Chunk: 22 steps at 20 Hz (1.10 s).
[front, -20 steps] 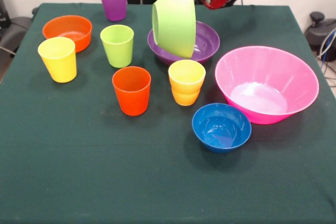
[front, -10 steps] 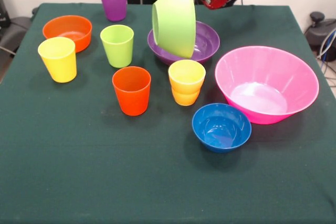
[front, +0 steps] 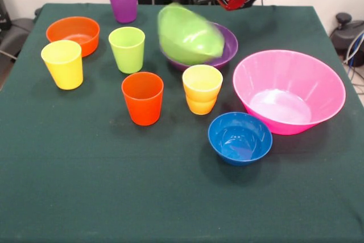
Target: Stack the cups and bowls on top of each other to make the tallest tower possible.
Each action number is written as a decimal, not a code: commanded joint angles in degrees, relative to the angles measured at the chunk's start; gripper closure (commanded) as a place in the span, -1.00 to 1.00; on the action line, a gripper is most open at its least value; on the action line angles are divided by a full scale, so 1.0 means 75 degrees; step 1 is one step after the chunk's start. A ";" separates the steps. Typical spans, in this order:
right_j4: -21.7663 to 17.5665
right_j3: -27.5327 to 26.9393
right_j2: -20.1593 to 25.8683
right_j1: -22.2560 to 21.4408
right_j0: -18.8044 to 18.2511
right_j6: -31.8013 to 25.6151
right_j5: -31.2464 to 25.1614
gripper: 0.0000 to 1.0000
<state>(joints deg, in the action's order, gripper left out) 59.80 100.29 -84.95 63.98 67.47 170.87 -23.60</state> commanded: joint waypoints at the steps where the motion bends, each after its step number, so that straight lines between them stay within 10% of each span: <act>1: 0.0237 -0.1512 0.0556 0.0597 -0.0266 0.2135 0.0312 -1.00; 14: 0.0128 -0.1504 0.0574 0.0558 -0.0217 0.2237 0.0273 -1.00; 22: 0.0146 -0.0994 0.2340 -0.0867 -0.0120 0.1577 0.2473 -1.00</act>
<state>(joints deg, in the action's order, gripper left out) 59.76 100.31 -80.46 60.77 67.49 173.52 -15.29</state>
